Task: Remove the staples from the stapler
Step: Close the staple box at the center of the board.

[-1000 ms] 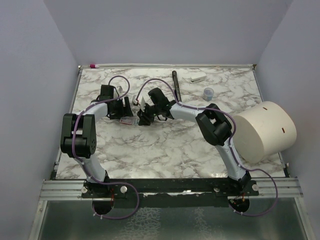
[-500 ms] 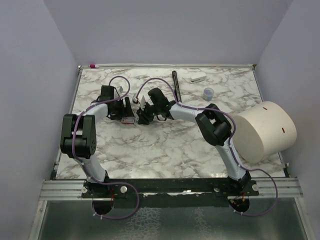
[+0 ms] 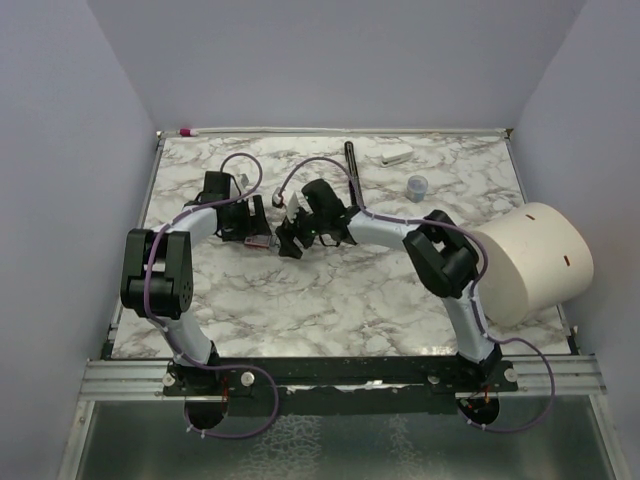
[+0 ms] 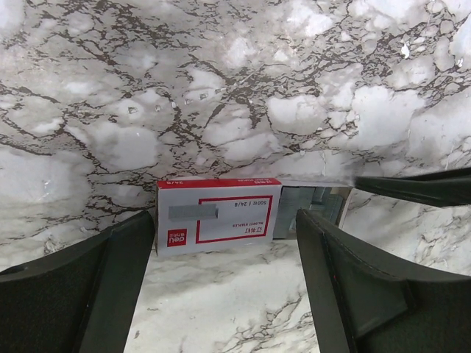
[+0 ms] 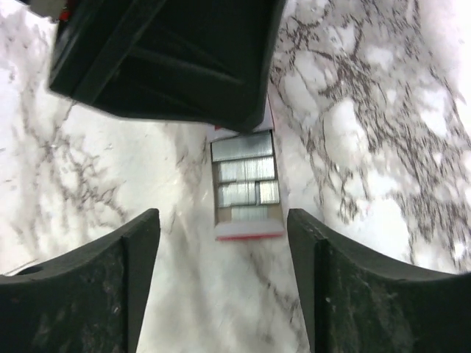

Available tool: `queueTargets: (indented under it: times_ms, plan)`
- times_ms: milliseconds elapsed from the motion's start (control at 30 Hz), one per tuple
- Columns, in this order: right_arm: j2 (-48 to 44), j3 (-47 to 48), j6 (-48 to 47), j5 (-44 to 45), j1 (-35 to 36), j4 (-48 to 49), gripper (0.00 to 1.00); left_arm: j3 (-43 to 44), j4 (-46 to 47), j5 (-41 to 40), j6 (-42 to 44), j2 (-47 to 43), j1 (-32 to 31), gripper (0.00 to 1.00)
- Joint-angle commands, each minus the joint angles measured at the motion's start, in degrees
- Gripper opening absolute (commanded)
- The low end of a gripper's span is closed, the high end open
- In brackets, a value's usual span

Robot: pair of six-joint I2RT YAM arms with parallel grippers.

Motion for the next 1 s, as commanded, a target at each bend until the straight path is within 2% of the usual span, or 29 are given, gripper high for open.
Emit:
queueTargets:
  times_ms: [0,100,200,300,367,467,533,633,800,967]
  plan:
    - [-10.2,-6.0,8.5,7.7,0.3,1.8,0.71,-0.3,-1.7,-0.9,0.5,-2.2,-0.3,0.82]
    - [-13.2,-7.6,15.3,14.4,-0.1,-1.3,0.70,-0.1,-1.9,-1.7,0.8,-4.0,-0.2,0.84]
    - [-14.2,-8.4,21.7,16.4,-0.9,-4.1,0.67,0.1,-1.6,-1.7,0.6,-4.5,0.1,0.86]
    - [-13.1,-7.8,29.7,11.0,-3.2,-6.8,0.61,0.0,-1.4,-1.9,0.4,-4.4,0.9,0.85]
    - [-12.4,-8.4,34.1,8.3,-4.6,-6.4,0.52,-0.1,-1.1,-1.3,0.1,-4.3,1.5,0.85]
    - [-12.2,-10.4,39.1,9.3,-5.0,-2.8,0.50,-0.4,-0.4,1.1,-1.0,-3.2,2.4,0.83]
    - [-10.5,-9.2,42.4,10.9,-5.0,-4.4,0.49,-0.2,-0.3,1.8,-1.1,-2.9,2.6,0.82]
    - [-6.8,-5.2,42.9,7.9,-5.0,-6.9,0.43,0.0,-0.1,2.4,-1.6,-0.4,2.6,0.81]
    - [-4.0,-5.6,46.9,3.6,-5.0,-2.6,0.33,-0.1,0.1,3.0,-1.9,0.7,2.6,0.78]
    - [-1.8,-6.3,51.0,0.9,-5.0,1.4,0.27,-0.3,0.3,3.2,-2.0,0.8,2.6,0.76]
